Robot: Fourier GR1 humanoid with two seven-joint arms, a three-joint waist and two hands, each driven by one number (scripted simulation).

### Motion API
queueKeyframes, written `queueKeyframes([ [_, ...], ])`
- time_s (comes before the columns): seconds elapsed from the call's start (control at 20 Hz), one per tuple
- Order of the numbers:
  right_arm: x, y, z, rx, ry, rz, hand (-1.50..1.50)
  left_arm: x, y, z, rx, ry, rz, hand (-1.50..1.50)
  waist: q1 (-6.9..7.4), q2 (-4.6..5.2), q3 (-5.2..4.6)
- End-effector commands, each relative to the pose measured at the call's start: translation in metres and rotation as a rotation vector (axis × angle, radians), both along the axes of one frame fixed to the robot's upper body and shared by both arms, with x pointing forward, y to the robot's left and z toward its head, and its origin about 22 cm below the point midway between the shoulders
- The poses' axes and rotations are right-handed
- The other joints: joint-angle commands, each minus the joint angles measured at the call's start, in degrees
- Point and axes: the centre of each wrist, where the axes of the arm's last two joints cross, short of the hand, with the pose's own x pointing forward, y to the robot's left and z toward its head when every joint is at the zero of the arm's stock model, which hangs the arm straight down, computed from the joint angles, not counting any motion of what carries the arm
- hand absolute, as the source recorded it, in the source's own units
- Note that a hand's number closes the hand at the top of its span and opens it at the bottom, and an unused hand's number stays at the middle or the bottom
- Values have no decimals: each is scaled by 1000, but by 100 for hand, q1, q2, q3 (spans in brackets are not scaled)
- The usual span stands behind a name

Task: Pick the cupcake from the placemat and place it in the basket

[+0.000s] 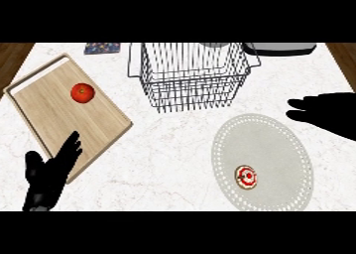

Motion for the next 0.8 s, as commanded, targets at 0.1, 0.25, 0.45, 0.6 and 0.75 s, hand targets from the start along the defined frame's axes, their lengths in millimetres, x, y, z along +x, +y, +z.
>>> queueKeyframes([
  [0.1,-6,5,-26,43,33,7,-150,-22,-5,-15,-6,135,16,0,49,46,-45],
  [0.25,-14,23,-50,64,26,8,-150,-4,5,-20,7,139,9,0,33,63,-50],
  [0.45,-13,24,-76,78,35,-5,-150,-20,-1,-27,-1,151,10,0,57,65,-44],
  [0.6,1,36,-86,51,11,-14,-150,-22,-12,-22,-7,148,-17,0,131,70,-47],
  [0.75,-6,36,-114,-5,18,-13,-150,-12,12,-15,2,144,14,0,85,72,-41],
])
